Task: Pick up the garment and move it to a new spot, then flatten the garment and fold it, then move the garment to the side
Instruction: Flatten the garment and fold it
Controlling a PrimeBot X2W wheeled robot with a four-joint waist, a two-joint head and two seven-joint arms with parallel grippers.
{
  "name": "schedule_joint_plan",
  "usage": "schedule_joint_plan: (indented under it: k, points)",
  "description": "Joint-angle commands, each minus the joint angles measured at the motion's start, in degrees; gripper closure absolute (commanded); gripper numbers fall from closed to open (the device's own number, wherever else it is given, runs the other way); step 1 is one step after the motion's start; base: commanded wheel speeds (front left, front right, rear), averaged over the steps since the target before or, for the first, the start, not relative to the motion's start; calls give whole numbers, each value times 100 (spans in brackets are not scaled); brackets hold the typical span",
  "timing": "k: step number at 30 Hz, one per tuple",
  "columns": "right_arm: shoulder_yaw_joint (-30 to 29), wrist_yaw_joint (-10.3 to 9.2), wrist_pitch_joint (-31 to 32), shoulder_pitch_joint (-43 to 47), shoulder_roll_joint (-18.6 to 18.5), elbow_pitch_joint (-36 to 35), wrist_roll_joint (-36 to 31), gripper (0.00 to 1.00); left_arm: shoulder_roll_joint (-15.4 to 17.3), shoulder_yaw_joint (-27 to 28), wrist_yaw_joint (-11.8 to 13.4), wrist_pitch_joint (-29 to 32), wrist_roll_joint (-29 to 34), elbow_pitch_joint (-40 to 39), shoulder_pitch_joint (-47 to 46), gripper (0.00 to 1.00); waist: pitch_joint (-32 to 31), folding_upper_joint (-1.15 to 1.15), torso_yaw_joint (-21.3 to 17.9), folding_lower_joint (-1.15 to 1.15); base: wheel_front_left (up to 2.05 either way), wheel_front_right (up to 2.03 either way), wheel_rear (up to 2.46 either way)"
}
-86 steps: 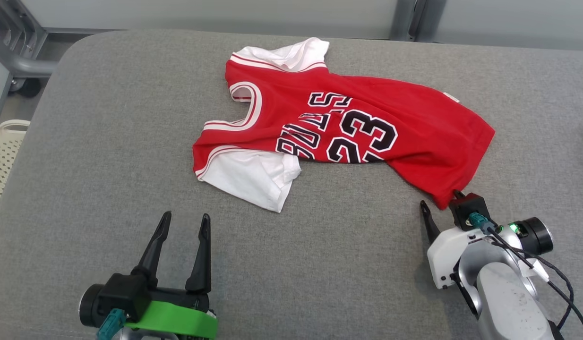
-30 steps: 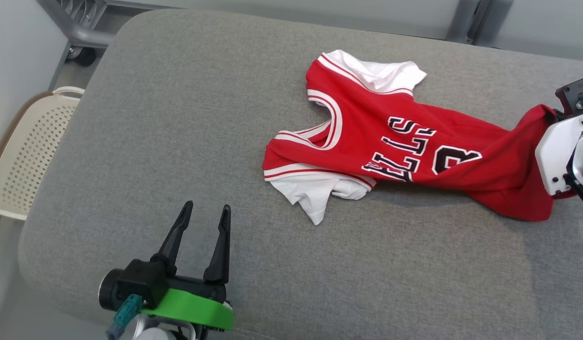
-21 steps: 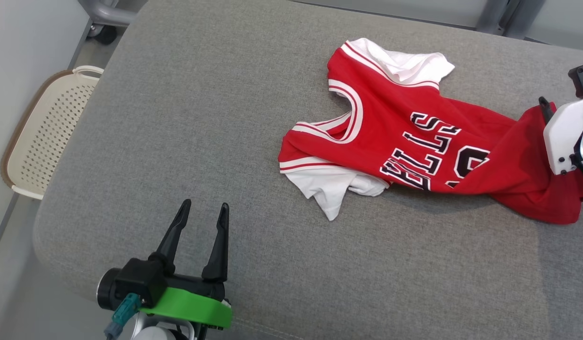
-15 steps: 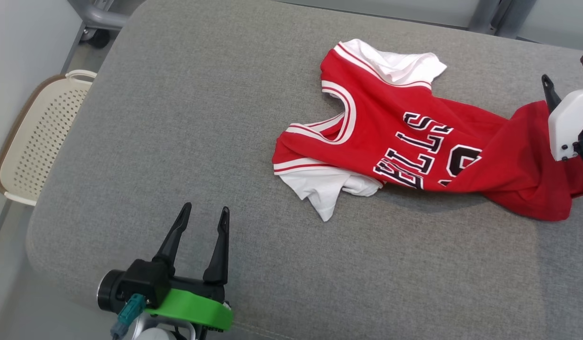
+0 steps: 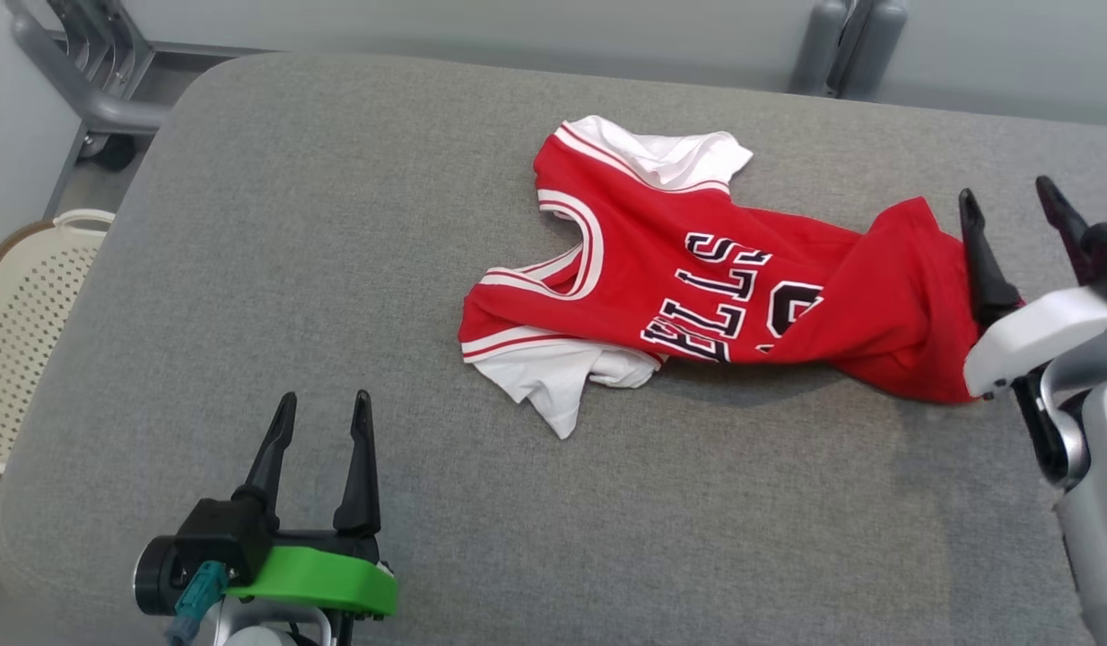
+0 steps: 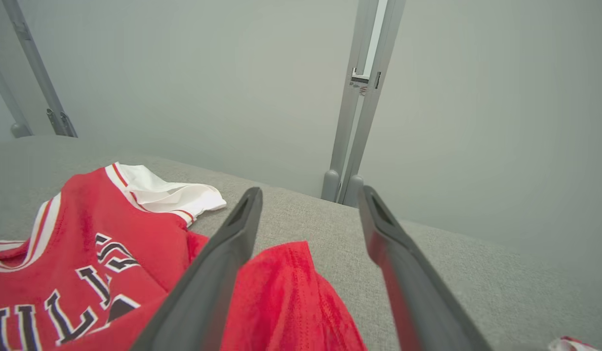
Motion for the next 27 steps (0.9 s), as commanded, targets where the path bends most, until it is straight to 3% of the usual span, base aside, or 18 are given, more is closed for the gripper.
schedule_joint_plan:
  k: [1,16,27]
  points:
    - [-85,-8,-73,310,137,-258,-93,0,14,48,-72,0,46,56,62,0,-212,0,-206,0,0,0,0]
    - [-332,-8,-263,2302,1330,-1714,-943,0,221,41,-406,-1,37,404,467,0,-855,0,-456,0,0,0,0]
    - [-407,-8,-498,3172,1629,-1861,-1062,0,268,65,-468,0,0,240,844,0,-1179,0,-585,0,0,0,0]
